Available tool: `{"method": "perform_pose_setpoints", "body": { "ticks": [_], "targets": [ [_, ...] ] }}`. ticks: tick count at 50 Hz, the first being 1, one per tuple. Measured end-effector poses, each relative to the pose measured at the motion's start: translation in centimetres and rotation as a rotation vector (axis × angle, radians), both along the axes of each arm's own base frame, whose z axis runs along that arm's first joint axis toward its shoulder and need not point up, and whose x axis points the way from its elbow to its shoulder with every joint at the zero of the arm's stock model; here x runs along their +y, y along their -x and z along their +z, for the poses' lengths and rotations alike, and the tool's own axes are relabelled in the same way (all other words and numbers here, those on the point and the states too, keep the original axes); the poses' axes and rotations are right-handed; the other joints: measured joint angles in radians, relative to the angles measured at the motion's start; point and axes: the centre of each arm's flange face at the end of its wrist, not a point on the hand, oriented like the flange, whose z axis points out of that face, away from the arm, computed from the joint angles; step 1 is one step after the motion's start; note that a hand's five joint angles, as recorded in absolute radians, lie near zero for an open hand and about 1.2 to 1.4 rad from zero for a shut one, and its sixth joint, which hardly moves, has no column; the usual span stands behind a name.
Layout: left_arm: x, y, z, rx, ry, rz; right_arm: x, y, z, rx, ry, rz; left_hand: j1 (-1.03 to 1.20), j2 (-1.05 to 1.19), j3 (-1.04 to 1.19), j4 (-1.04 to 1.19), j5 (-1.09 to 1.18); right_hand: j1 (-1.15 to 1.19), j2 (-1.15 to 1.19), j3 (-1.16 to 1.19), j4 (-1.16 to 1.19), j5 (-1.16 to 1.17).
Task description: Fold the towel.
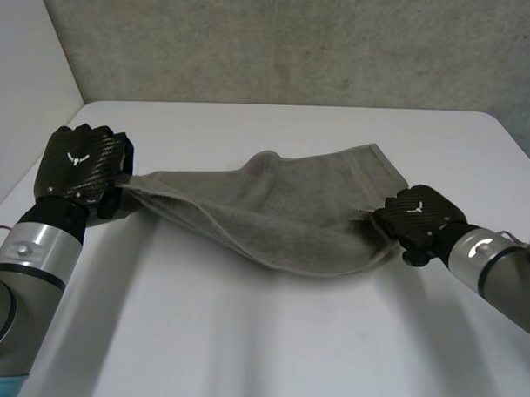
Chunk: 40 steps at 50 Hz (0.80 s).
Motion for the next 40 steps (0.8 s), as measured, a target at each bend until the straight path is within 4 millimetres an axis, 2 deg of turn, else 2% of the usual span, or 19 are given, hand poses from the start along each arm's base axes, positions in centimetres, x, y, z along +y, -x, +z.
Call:
{"method": "perform_pose_setpoints", "body": {
  "ticks": [9, 11, 14, 16, 30, 40],
  "targets": [
    [0.2, 0.2, -0.1, -0.001, -0.004, -0.007, 1.0, 0.7, 0.4, -0.024, 0.006, 0.006, 0.000, 0.000, 0.000, 0.000, 0.000, 0.124, 0.100, 0.114, 0.111, 0.118],
    [0.3, 0.2, -0.2, -0.001, -0.006, -0.010, 1.2, 0.6, 0.2, -0.025, 0.003, 0.016, 0.000, 0.000, 0.000, 0.000, 0.000, 0.051, 0.023, 0.041, 0.038, 0.049],
    [0.4, 0.3, -0.2, -0.002, -0.008, -0.013, 1.4, 0.4, 0.0, -0.029, 0.000, 0.037, 0.000, 0.000, 0.000, 0.000, 0.000, -0.213, -0.233, -0.216, -0.217, -0.220],
    [0.4, 0.3, -0.3, -0.002, -0.009, -0.014, 1.5, 0.3, -0.1, -0.034, 0.002, 0.053, 0.000, 0.000, 0.000, 0.000, 0.000, -0.258, -0.268, -0.260, -0.263, -0.273],
    [0.5, 0.4, -0.4, -0.003, -0.013, -0.017, 2.0, -0.7, 0.3, -0.076, 0.081, 0.164, 0.000, 0.000, 0.000, 0.000, 0.000, -0.271, -0.268, -0.262, -0.270, -0.297],
    [0.5, 0.4, -0.5, -0.004, -0.017, -0.018, 2.4, -1.4, -1.0, 0.037, 0.158, 0.305, 0.000, 0.000, 0.000, 0.000, 0.000, -0.282, -0.268, -0.276, -0.290, -0.310]
  ]
}}
